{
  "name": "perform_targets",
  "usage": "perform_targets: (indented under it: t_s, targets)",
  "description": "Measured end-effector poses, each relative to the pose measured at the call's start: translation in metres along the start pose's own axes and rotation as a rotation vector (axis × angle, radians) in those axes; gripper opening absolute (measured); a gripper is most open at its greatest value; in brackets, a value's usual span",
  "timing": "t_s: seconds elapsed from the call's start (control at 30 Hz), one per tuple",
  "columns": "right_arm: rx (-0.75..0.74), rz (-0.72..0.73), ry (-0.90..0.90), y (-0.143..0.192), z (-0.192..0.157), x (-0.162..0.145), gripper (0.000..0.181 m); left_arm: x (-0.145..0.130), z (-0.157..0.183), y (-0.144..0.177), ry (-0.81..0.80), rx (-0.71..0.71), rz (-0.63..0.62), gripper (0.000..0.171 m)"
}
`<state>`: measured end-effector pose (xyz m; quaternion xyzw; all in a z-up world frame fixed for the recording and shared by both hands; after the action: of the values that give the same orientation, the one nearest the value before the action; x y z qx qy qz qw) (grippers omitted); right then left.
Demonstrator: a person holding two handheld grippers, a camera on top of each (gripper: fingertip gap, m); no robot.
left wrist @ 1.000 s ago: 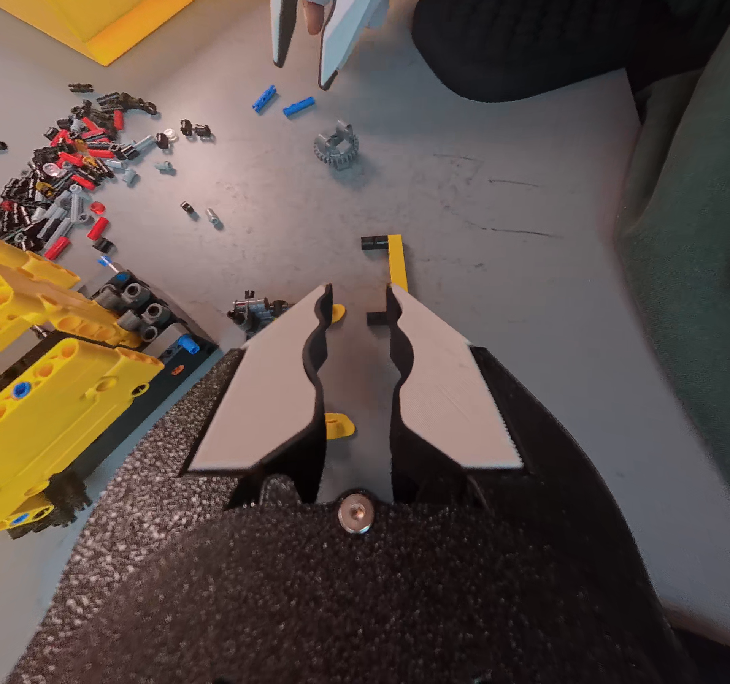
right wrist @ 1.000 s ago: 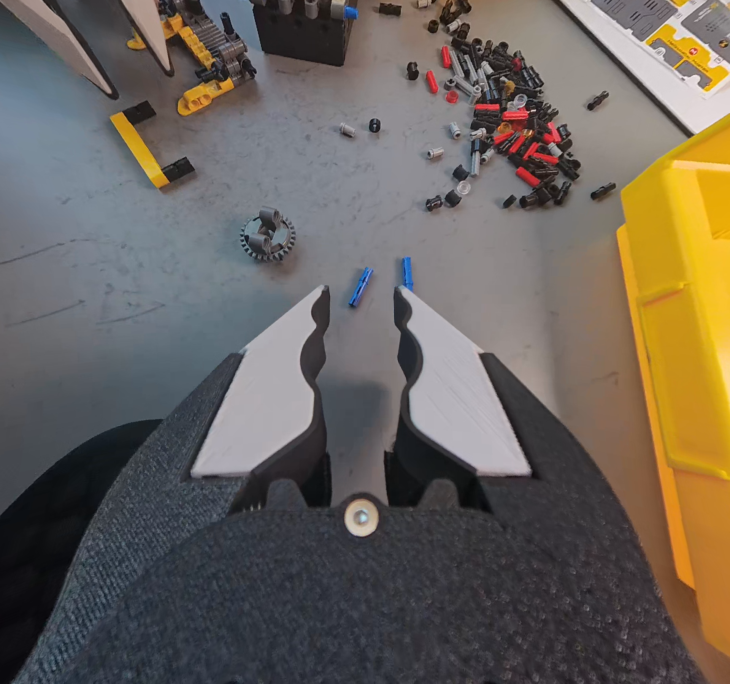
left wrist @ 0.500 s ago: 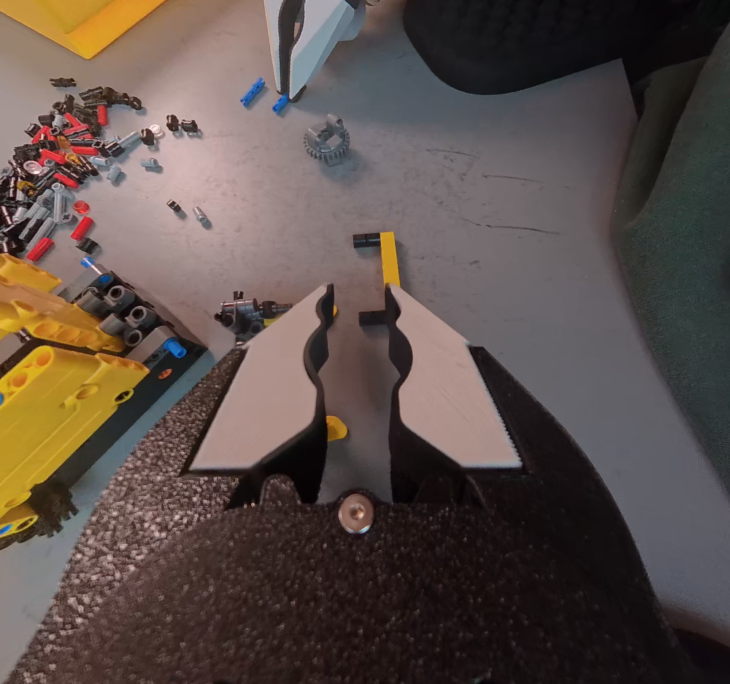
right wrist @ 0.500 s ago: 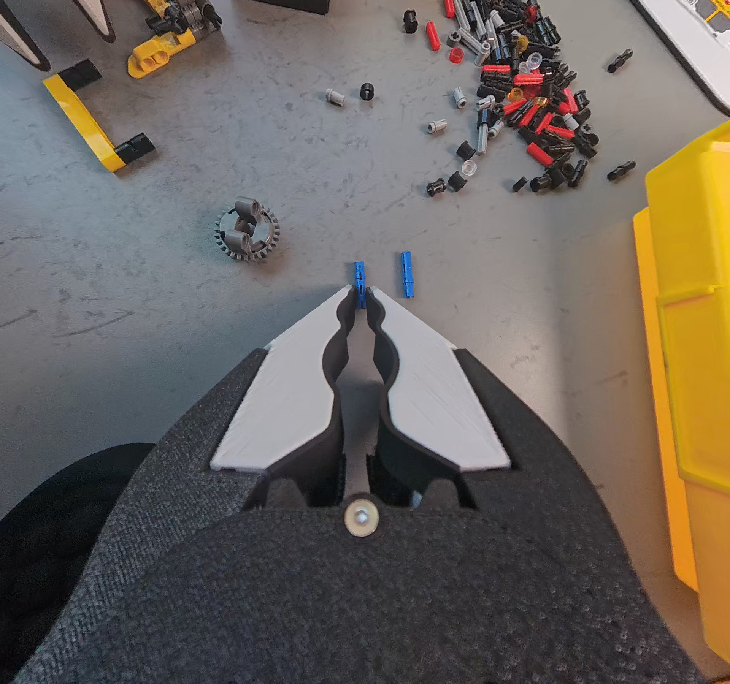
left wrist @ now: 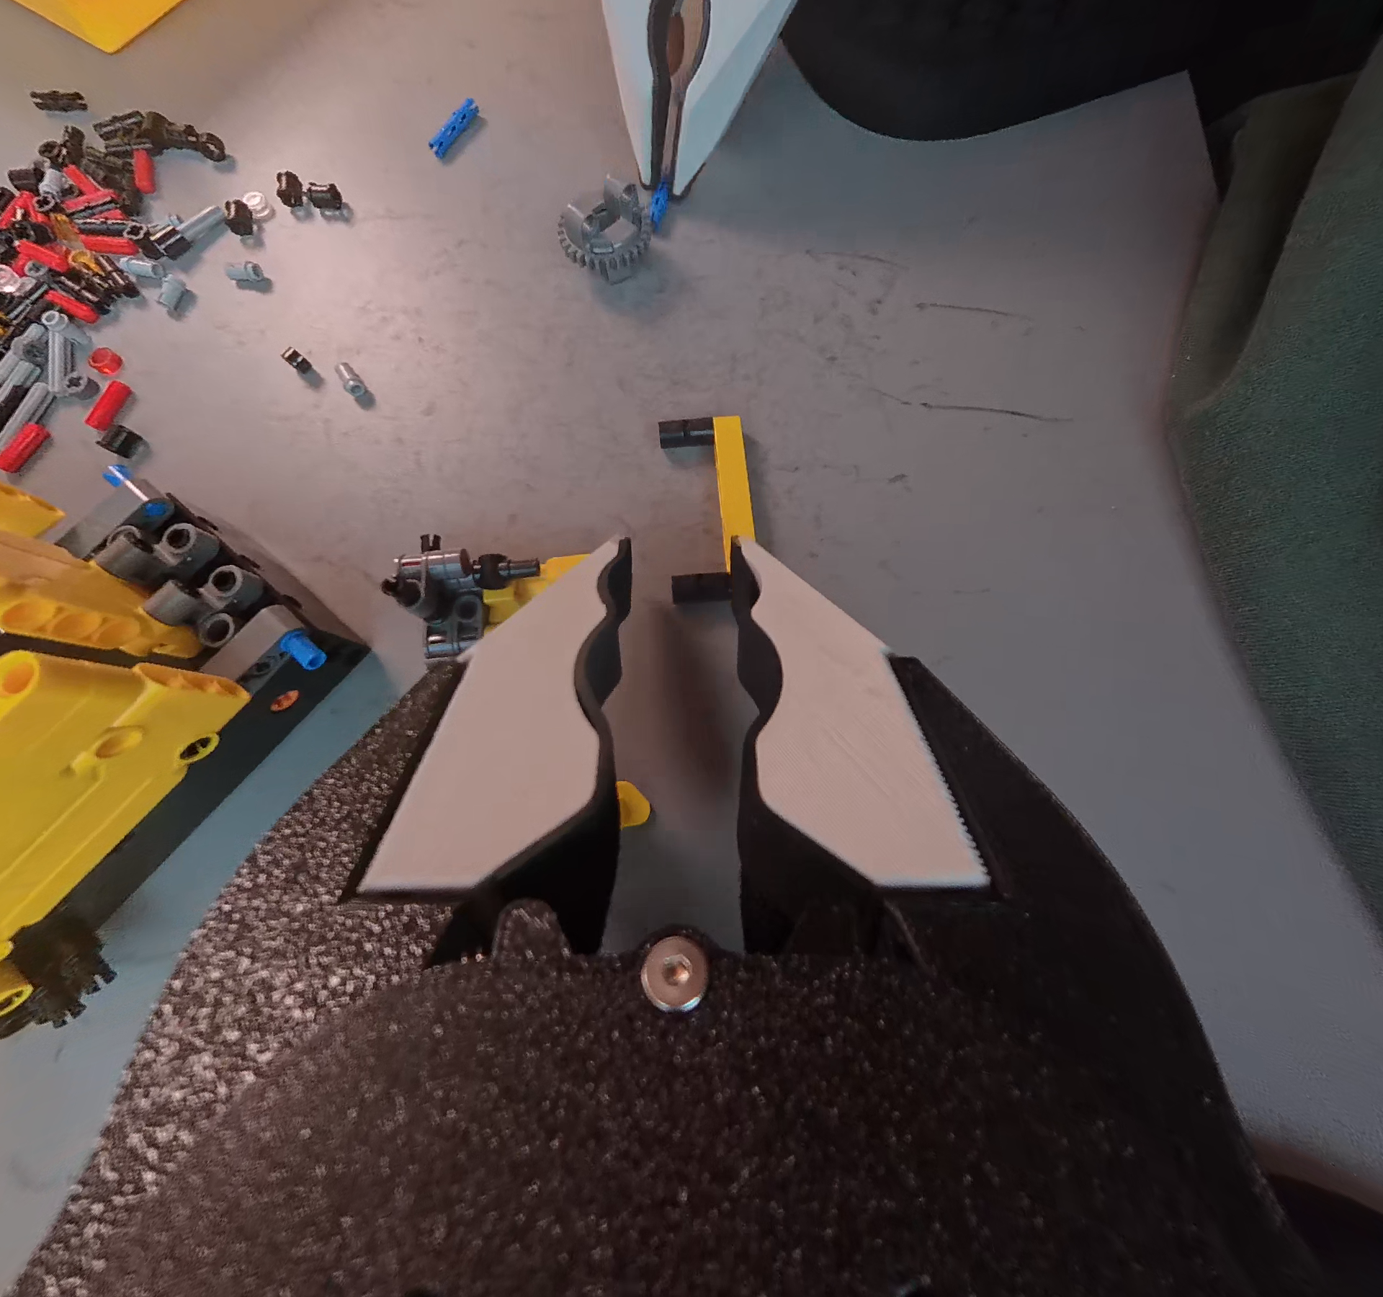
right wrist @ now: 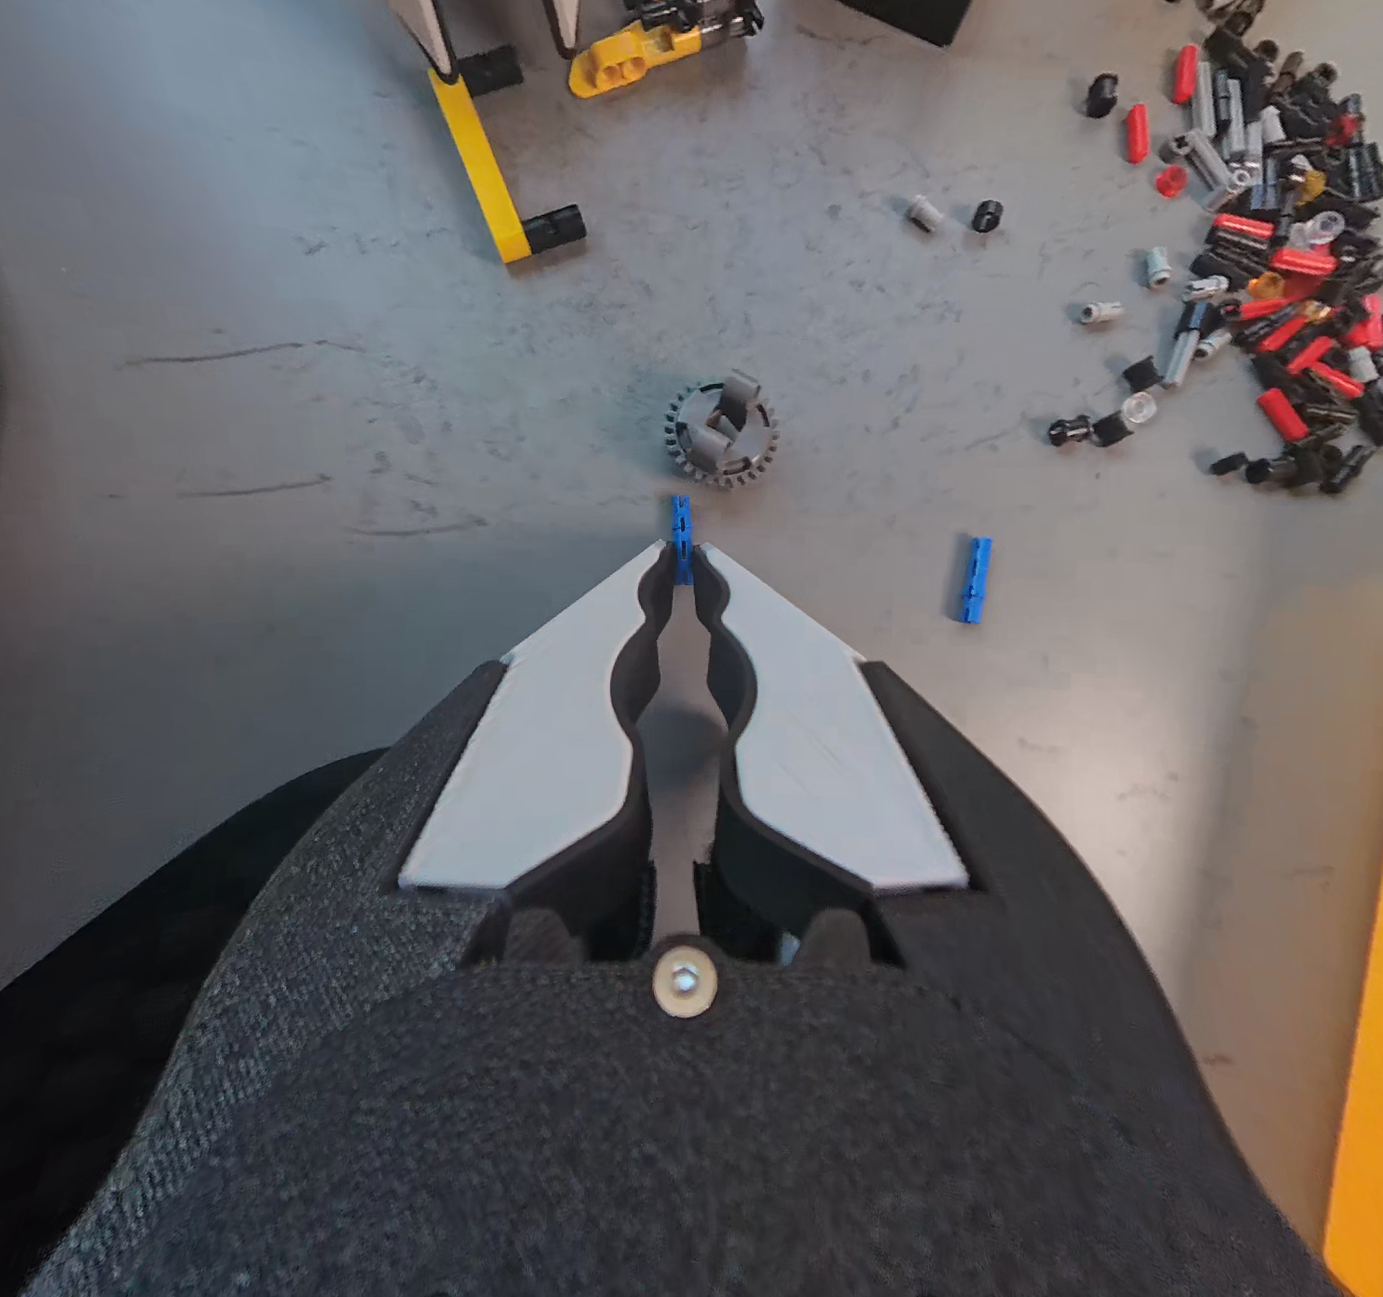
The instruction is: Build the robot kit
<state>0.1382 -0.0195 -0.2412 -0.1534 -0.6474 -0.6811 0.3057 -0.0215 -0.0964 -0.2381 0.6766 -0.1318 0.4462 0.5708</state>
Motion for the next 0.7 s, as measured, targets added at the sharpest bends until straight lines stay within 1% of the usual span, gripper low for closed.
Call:
perform_targets:
  t_s: [0.17, 0.3, 0.43, 0.5, 0.6, 0.7]
  targets:
    - [0.030, 0.018, 0.054, -0.006, -0.010, 0.010, 0.003, -0.001, -0.001, -0.001, 0.004, 0.000, 0.000, 0.025]
    - [0.057, 0.067, 0.109, -0.010, -0.020, 0.021, 0.003, 0.002, 0.002, -0.001, 0.011, -0.017, 0.020, 0.025]
    - [0.055, 0.218, 0.219, -0.011, -0.032, 0.047, 0.003, 0.013, 0.014, -0.003, 0.041, -0.102, 0.075, 0.024]
    - [0.056, 0.271, 0.256, -0.014, -0.039, 0.058, 0.004, 0.018, 0.021, -0.004, 0.047, -0.144, 0.098, 0.024]
    - [0.046, 0.333, 0.286, -0.017, -0.045, 0.070, 0.004, 0.018, 0.026, -0.006, 0.013, -0.137, 0.079, 0.022]
    - [0.063, 0.370, 0.286, -0.018, -0.050, 0.077, 0.004, 0.021, 0.029, -0.005, -0.002, -0.135, 0.095, 0.011]
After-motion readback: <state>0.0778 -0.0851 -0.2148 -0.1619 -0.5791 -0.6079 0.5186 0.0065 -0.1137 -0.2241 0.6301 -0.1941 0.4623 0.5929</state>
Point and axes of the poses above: each gripper's, where its closed fingertips meet, y back along the fingers, x out of its top, z = x × y across the jaws, the point moved 4 cm from there along y, back along the fingers, and after that the axes turned 4 degrees about y, right-handed, at the moved point
